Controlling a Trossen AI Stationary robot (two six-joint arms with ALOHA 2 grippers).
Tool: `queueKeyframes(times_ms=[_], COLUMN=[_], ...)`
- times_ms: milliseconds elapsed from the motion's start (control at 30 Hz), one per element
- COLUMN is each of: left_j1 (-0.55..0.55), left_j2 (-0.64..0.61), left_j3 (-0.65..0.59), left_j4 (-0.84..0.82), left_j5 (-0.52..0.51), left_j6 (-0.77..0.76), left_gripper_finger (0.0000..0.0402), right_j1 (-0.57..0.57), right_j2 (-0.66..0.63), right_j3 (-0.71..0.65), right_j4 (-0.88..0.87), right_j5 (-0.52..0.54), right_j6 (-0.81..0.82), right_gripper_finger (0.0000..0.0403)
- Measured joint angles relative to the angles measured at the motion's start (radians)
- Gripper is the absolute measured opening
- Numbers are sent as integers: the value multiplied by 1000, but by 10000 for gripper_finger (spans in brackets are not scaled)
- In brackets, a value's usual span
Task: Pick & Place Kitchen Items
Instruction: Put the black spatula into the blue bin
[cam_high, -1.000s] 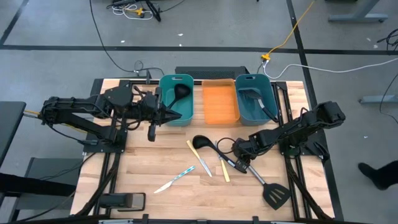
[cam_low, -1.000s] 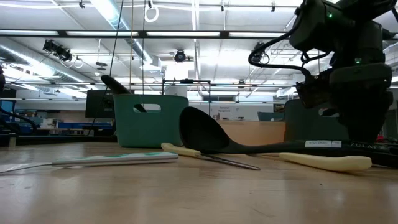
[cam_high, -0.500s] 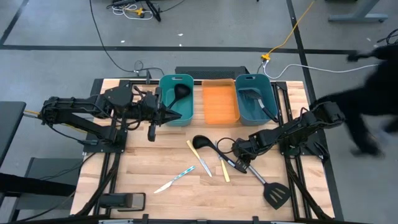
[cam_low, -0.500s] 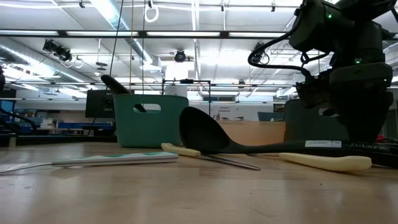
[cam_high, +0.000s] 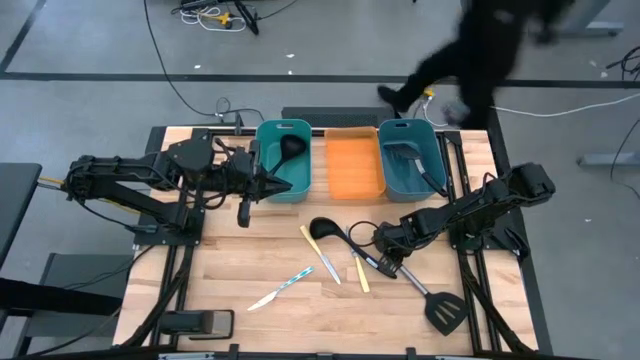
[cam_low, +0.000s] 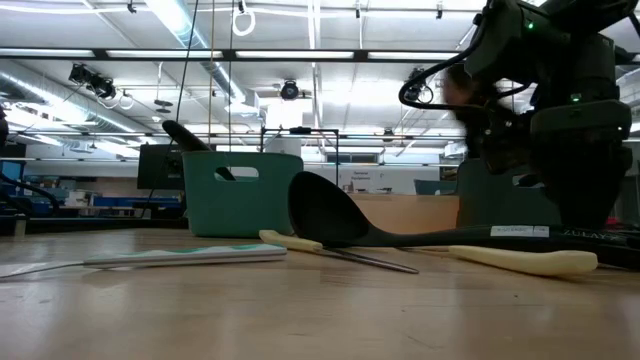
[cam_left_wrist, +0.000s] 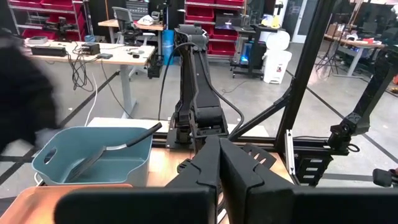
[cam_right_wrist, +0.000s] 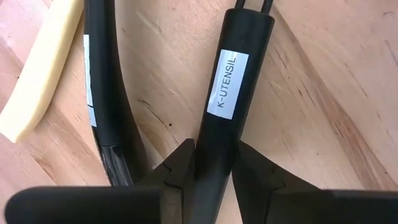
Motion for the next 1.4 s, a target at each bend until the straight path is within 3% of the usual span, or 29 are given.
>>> queueKeyframes(times_ms=[867,1400], left_j1=[0,0], left_j2=[0,0], left_j3=[0,0], left_j4=[0,0], left_j5=[1,1], left_j6=[0,0], left_gripper_finger=[9,5], right_j1=[1,-40], right_j2=[-4,-6], right_j3=[78,240], right_j4=[-36,-157], right_j5=[37,106], right_j6=[-36,-131], right_gripper_finger=[82,82])
